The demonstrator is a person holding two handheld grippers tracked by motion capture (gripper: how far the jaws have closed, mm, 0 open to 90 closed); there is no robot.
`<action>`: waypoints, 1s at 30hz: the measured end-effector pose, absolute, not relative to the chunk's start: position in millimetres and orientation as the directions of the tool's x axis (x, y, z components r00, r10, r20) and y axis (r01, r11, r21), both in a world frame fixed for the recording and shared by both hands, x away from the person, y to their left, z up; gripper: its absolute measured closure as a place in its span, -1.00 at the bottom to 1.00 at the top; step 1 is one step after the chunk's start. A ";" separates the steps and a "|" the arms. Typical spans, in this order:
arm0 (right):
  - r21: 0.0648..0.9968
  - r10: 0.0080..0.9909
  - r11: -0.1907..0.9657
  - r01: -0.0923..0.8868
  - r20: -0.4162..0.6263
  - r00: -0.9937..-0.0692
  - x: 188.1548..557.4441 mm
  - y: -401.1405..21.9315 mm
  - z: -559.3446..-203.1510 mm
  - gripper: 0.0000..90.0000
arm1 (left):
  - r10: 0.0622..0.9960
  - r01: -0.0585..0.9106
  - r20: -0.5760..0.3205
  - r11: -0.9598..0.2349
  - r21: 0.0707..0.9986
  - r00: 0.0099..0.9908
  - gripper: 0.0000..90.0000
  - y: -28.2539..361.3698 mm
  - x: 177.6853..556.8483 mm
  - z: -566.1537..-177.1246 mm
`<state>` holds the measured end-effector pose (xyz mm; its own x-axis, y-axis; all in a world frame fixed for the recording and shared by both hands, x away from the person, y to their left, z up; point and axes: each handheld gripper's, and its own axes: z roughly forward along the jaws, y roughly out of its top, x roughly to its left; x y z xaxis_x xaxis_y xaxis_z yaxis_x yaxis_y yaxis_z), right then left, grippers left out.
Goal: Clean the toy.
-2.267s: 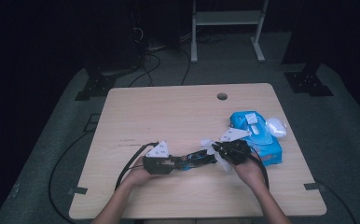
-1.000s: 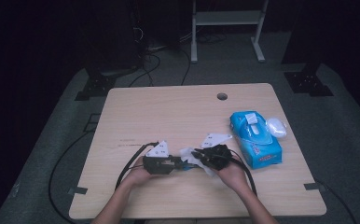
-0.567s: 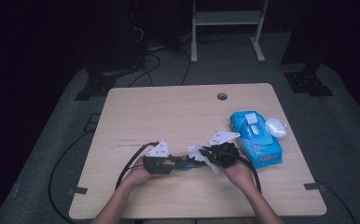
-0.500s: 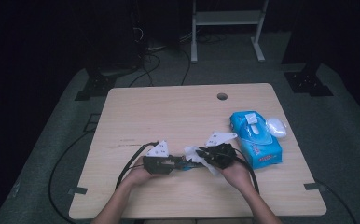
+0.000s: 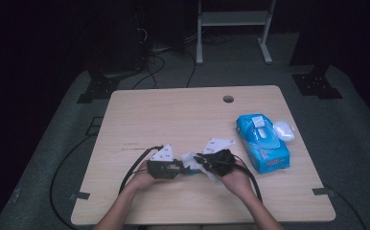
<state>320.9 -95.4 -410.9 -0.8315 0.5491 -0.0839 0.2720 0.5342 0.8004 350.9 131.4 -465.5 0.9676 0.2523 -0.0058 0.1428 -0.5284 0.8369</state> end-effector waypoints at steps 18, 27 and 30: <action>0.784 0.664 0.484 0.389 -0.038 -0.747 339.4 -159.1 -416.3 0.87 | 0.245 0.140 -0.008 -0.528 0.838 0.969 0.59 131.5 351.9 -466.0; 0.766 0.689 0.489 0.418 -0.045 -0.723 339.7 -175.9 -418.3 0.87 | 0.241 0.139 -0.009 -0.529 0.837 0.970 0.59 131.7 352.3 -466.0; 0.783 0.691 0.464 0.414 -0.027 -0.723 337.2 -175.6 -414.7 0.87 | 0.240 0.140 -0.010 -0.529 0.837 0.971 0.59 132.0 352.6 -466.0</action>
<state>337.2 -175.6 -414.7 -0.7228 0.6905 -0.0269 0.4144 0.4642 0.7828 352.6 132.0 -466.0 0.9707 0.2402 -0.0103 0.1399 -0.5294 0.8368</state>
